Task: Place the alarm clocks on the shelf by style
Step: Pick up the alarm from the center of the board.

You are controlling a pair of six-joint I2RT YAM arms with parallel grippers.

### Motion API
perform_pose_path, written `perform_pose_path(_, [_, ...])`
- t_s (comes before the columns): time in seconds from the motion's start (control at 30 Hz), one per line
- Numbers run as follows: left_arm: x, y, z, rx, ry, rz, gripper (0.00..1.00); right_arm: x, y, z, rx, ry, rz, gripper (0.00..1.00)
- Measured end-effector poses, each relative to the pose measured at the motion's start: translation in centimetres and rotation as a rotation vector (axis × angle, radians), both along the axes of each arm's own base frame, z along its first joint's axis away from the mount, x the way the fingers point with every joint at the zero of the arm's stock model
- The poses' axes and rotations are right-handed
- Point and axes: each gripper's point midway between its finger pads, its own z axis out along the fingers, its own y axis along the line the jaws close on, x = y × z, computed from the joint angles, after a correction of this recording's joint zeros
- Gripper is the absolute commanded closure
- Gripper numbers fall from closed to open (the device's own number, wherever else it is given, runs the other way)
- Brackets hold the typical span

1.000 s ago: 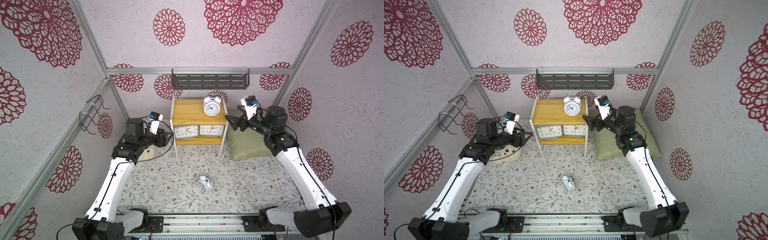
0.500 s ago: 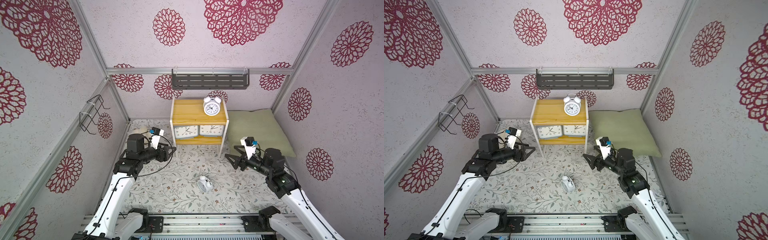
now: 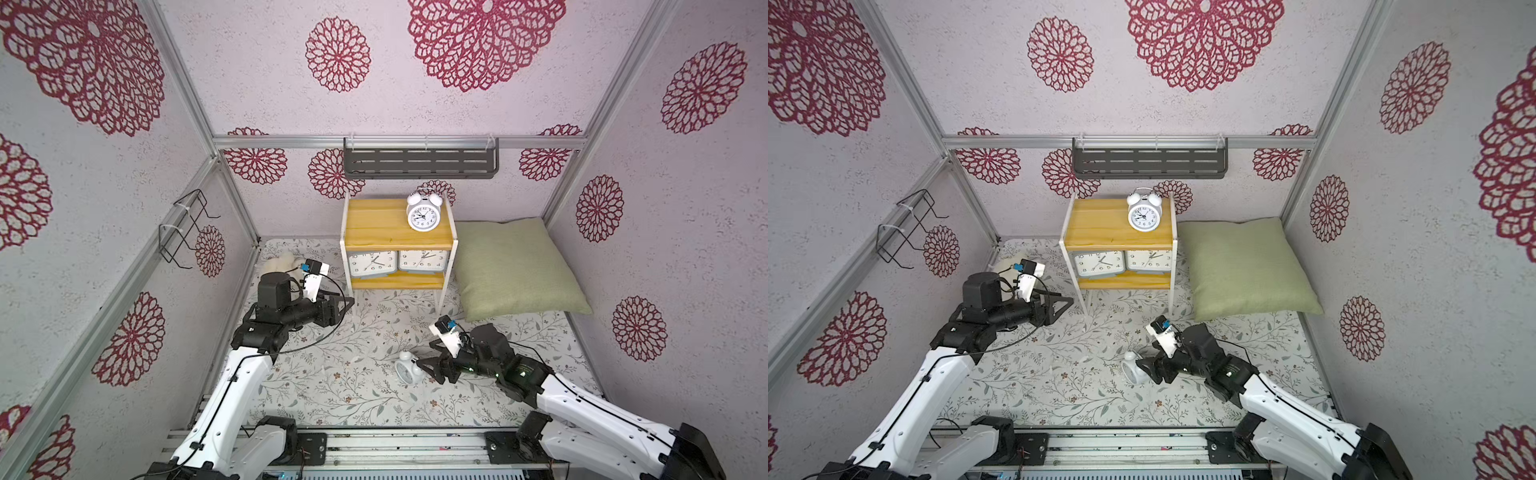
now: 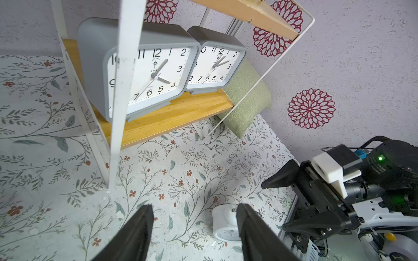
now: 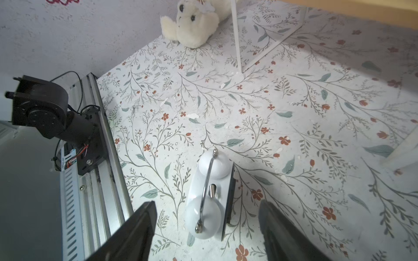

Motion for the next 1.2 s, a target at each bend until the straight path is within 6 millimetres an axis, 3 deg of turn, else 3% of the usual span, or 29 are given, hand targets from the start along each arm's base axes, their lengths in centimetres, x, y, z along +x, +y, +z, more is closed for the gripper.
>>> perform_pose_path(0.73, [0.0,0.0,-0.1,0.0,0.003,-0.003,0.35,0.3,1.5,-2.8,-0.069,0.02,0.003,0.58])
perform_pose_path(0.93, [0.0,-0.1,-0.1,0.0,0.004,-0.006,0.35,0.6,1.4,-3.3,-0.087,0.017,-0.01,0.86])
perform_pose_path(1.2, [-0.2,-1.7,-0.6,-0.005,-0.005,-0.066,0.32,1.1,0.7,-2.3,-0.076,-0.023,-0.036,1.0])
